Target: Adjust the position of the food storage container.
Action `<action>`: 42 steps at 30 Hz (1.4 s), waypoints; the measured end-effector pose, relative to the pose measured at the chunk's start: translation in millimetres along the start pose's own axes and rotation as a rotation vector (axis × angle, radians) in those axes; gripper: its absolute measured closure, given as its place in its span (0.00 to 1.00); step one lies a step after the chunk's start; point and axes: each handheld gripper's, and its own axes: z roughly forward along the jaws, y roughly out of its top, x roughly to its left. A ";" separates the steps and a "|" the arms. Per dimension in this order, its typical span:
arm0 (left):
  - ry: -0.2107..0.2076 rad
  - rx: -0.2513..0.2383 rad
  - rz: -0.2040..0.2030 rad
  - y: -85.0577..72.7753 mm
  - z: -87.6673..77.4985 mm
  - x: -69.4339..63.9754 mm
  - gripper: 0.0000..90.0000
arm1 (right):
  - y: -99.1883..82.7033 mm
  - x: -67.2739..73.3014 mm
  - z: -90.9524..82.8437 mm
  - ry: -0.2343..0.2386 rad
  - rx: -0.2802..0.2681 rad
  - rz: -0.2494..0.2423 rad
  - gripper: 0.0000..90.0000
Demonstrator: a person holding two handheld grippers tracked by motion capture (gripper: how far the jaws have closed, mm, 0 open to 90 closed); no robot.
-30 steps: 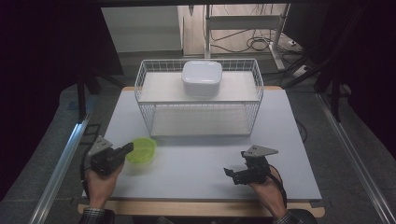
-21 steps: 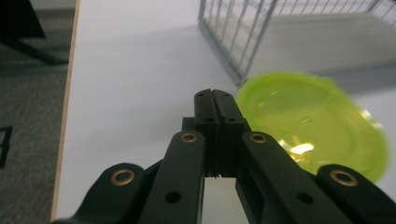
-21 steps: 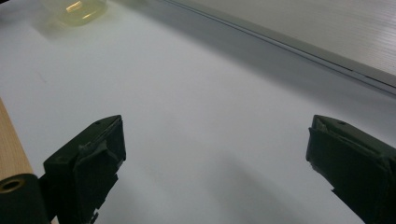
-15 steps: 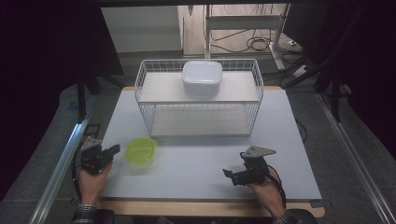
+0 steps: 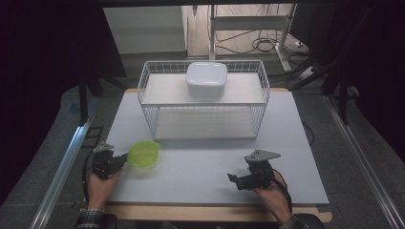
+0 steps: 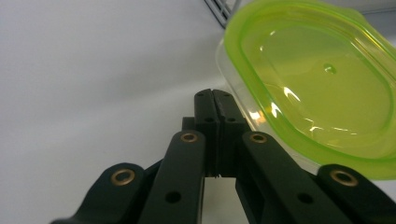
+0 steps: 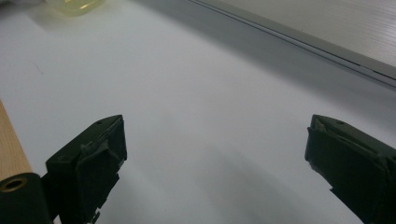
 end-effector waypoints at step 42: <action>-0.190 0.047 0.065 7.6 36.2 -45.9 1.00 | -1.4 2.7 6.1 0.002 0.032 -0.013 0.07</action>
